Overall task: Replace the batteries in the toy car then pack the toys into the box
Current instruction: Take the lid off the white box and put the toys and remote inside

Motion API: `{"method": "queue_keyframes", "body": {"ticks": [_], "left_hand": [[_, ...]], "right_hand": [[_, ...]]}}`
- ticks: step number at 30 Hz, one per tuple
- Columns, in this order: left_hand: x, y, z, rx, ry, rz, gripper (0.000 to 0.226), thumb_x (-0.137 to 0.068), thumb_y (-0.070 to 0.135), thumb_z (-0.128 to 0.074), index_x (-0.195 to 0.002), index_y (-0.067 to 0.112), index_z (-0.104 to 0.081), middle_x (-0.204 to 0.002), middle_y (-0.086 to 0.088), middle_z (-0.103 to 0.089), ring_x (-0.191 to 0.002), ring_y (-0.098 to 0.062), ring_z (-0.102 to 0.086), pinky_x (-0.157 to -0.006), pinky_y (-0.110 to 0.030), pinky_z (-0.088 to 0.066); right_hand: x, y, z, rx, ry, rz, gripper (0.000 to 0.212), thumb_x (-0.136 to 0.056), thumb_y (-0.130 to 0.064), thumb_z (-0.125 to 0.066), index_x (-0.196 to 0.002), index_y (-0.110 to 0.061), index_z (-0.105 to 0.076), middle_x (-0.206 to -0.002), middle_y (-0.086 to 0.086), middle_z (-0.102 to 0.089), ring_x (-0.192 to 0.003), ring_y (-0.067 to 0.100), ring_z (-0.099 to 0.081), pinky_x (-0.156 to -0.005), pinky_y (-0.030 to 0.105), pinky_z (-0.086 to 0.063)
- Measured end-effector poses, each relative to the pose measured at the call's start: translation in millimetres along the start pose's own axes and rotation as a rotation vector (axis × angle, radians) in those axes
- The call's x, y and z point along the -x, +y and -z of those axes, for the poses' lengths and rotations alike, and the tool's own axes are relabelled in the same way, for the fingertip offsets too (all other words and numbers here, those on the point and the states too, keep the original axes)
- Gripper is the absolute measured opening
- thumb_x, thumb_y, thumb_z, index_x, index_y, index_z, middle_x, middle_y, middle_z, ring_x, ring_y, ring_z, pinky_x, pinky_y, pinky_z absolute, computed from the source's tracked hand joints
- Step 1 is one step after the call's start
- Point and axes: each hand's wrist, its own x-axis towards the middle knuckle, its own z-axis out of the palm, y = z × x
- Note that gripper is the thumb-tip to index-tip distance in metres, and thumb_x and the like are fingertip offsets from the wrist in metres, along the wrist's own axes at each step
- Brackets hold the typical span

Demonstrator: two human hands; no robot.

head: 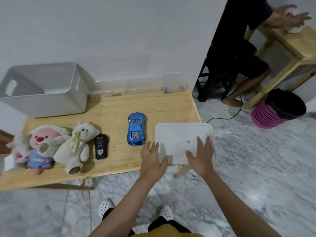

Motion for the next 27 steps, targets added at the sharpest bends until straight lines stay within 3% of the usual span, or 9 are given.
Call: {"method": "queue_keyframes", "body": {"ticks": [4,7,12,14,17,20,23,27], "left_hand": [[-2,-11,58,0.119,0.183,-0.053,0.049,-0.088,0.025,-0.061,-0.134,0.015,-0.047,-0.146,-0.005,-0.024,-0.135,-0.017,-0.022,-0.101,-0.022,-0.026],[-12,-34,119,0.087,0.349,-0.101,0.044,-0.085,0.023,-0.064,-0.126,0.008,-0.056,-0.139,-0.013,-0.036,-0.13,-0.022,-0.033,-0.101,-0.028,-0.031],[-22,-95,229,0.042,0.568,-0.017,0.04,-0.082,0.018,-0.067,-0.12,0.006,-0.06,-0.135,-0.015,-0.042,-0.126,-0.026,-0.038,-0.102,-0.026,-0.026],[-26,-128,266,0.008,0.575,0.059,0.043,-0.08,0.023,-0.066,-0.121,0.008,-0.06,-0.136,-0.015,-0.042,-0.126,-0.028,-0.038,-0.102,-0.026,-0.026],[-33,-175,309,-0.055,0.429,0.156,0.049,-0.082,0.029,-0.061,-0.129,0.013,-0.054,-0.141,-0.011,-0.038,-0.129,-0.03,-0.036,-0.104,-0.039,-0.035],[-46,-212,335,-0.149,0.177,0.25,0.062,-0.084,0.033,-0.063,-0.141,0.021,-0.04,-0.149,-0.006,-0.029,-0.133,-0.029,-0.03,-0.101,-0.038,-0.035],[-59,-230,342,-0.307,-0.085,0.23,0.066,-0.083,0.033,-0.062,-0.143,0.027,-0.035,-0.148,-0.007,-0.028,-0.131,-0.027,-0.035,-0.095,-0.034,-0.038],[-66,-237,343,-0.342,-0.173,0.199,0.069,-0.083,0.026,-0.062,-0.145,0.031,-0.031,-0.146,-0.006,-0.026,-0.125,-0.025,-0.043,-0.087,-0.032,-0.047]], "right_hand": [[9,-84,-20,-0.184,0.053,0.189,0.065,-0.089,-0.025,-0.061,-0.144,-0.008,-0.032,-0.157,0.014,-0.009,-0.145,0.029,-0.004,-0.117,0.039,-0.01],[17,-162,-42,-0.26,0.041,0.321,0.058,-0.09,-0.022,-0.061,-0.141,-0.008,-0.037,-0.154,0.01,-0.023,-0.143,0.025,-0.016,-0.112,0.028,-0.014],[37,-279,-100,-0.382,-0.108,0.363,0.055,-0.089,-0.031,-0.059,-0.14,-0.02,-0.04,-0.142,-0.003,-0.038,-0.132,0.015,-0.039,-0.108,0.038,-0.039],[39,-311,-122,-0.331,-0.147,0.336,0.057,-0.088,-0.036,-0.059,-0.14,-0.022,-0.04,-0.14,-0.003,-0.042,-0.128,0.015,-0.044,-0.106,0.033,-0.039],[32,-343,-150,-0.307,-0.227,0.18,0.065,-0.087,-0.041,-0.061,-0.143,-0.021,-0.035,-0.144,0.004,-0.04,-0.13,0.02,-0.041,-0.094,0.022,-0.033],[24,-362,-173,-0.318,-0.252,0.062,0.073,-0.085,-0.048,-0.061,-0.146,-0.022,-0.03,-0.147,0.008,-0.037,-0.131,0.025,-0.042,-0.099,0.031,-0.039],[16,-368,-187,-0.307,-0.242,0.043,0.076,-0.083,-0.046,-0.065,-0.146,-0.017,-0.032,-0.144,0.011,-0.043,-0.133,0.027,-0.039,-0.104,0.036,-0.04],[8,-368,-194,-0.214,-0.25,0.055,0.067,-0.082,-0.04,-0.066,-0.139,-0.017,-0.041,-0.137,0.01,-0.05,-0.124,0.025,-0.048,-0.093,0.03,-0.042]]}}
